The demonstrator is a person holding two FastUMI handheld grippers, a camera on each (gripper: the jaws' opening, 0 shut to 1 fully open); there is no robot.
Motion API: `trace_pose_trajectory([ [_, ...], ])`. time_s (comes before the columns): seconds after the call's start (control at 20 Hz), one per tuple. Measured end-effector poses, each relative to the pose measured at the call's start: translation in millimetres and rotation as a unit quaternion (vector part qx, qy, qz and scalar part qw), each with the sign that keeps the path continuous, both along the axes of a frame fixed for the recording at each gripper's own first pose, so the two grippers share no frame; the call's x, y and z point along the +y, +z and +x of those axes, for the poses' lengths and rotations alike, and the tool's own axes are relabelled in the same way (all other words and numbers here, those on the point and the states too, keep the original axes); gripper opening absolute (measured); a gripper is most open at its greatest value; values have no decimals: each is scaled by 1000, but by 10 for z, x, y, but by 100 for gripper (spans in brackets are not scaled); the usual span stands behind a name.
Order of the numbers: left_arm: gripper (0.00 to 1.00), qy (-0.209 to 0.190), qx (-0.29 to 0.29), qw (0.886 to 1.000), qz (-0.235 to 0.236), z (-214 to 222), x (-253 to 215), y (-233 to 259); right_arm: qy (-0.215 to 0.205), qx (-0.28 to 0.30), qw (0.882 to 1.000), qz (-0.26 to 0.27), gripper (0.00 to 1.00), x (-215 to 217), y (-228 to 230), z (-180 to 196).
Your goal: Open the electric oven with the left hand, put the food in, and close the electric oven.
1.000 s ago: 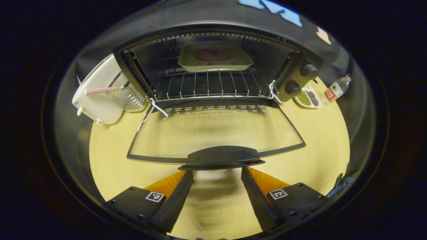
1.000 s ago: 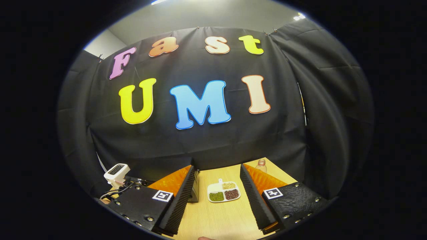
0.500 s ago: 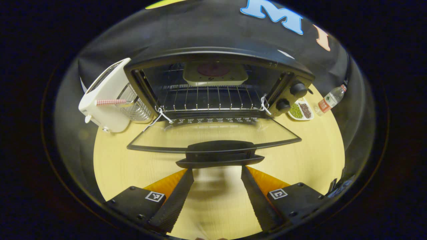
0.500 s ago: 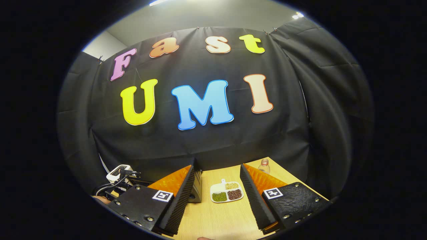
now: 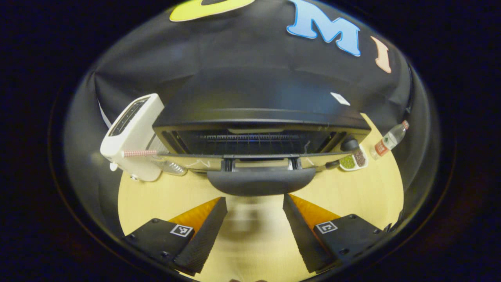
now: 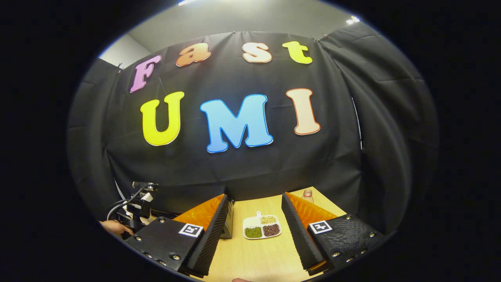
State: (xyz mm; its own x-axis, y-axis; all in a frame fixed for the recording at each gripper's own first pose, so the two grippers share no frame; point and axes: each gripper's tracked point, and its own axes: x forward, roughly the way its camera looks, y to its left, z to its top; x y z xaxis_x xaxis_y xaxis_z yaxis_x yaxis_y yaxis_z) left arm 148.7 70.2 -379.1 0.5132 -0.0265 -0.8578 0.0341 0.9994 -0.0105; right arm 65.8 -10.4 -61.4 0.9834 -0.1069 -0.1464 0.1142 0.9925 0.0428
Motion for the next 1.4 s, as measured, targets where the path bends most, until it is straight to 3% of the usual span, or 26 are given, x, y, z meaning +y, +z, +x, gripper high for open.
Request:
trace_pose_trajectory([
  [0.15,98,1,-64,998,-4,104,-72,368,15,1,1000,-4,84,16,25,2],
  [0.3,98,-4,-160,987,-12,116,-265,1050,33,-1,999,-6,88,46,96,18],
  [0.4,98,-4,-240,971,-16,59,-386,1650,43,-13,999,-5,88,76,229,11],
  [0.45,98,-4,-284,959,-18,-2,-457,2001,48,-20,999,-4,83,100,309,0],
  [0.6,100,4,-384,923,-10,-249,-585,2899,64,-42,997,-1,88,192,584,-47],
  [0.75,100,9,-413,911,-5,-521,-658,3378,79,-60,995,3,88,284,816,-132],
  [0.95,100,13,-435,900,-9,-714,-608,3633,88,-72,993,-3,88,386,935,-239],
  [1.4,100,-1,-437,899,-17,-733,-325,3718,76,-77,994,-10,88,621,974,-332],
])
